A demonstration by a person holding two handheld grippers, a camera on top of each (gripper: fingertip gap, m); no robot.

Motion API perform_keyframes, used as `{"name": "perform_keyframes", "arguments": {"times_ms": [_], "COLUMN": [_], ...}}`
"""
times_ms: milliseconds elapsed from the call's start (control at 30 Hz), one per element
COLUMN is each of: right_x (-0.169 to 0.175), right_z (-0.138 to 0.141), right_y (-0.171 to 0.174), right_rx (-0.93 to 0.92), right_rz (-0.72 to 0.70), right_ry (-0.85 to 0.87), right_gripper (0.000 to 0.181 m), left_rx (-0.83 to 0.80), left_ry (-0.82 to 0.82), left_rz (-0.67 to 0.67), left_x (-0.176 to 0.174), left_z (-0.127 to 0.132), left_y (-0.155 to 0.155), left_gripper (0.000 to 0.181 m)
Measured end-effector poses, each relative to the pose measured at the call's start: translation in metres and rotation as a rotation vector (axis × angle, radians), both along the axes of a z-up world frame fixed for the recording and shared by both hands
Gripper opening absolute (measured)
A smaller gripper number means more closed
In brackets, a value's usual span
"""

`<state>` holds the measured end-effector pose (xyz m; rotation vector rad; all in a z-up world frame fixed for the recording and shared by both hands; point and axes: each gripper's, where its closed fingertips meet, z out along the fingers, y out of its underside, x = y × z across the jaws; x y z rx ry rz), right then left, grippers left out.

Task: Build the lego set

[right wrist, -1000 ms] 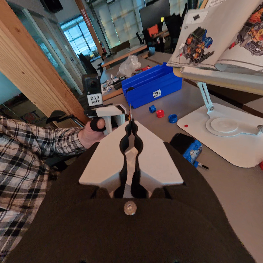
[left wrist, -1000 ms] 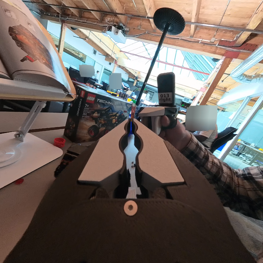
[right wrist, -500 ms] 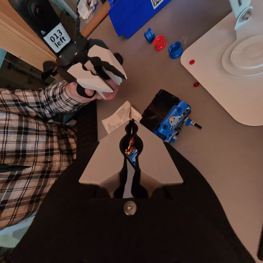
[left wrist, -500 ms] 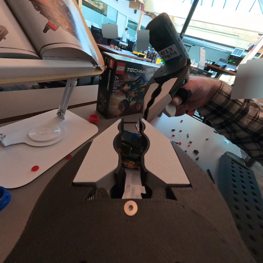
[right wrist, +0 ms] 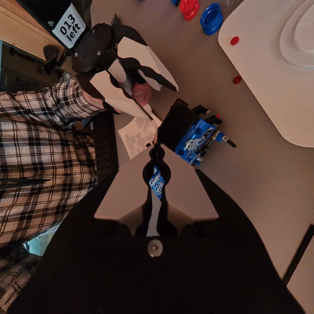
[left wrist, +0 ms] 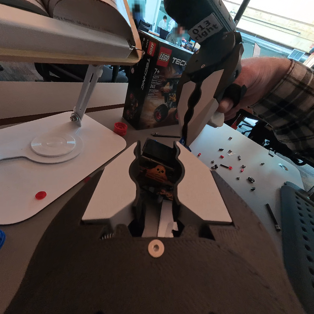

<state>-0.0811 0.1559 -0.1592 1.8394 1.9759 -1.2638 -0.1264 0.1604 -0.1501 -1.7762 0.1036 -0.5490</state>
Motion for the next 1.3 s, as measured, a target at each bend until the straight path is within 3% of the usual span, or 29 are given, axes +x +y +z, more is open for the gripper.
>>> {"name": "perform_keyframes", "arguments": {"times_ms": [1000, 1300], "right_x": [-0.003, -0.004], "right_z": [-0.012, -0.013], "right_y": [0.003, 0.004], "right_rx": [0.012, 0.049], "right_rz": [0.046, 0.04], "right_ry": [-0.057, -0.067], "right_gripper": [0.0, 0.0], "left_rx": [-0.034, -0.044], "left_ry": [0.017, 0.116], "left_rz": [-0.016, 0.004], "left_x": [0.005, 0.003], "left_z": [-0.015, -0.021], "left_y": [0.001, 0.002], "left_gripper": [0.038, 0.044]}}
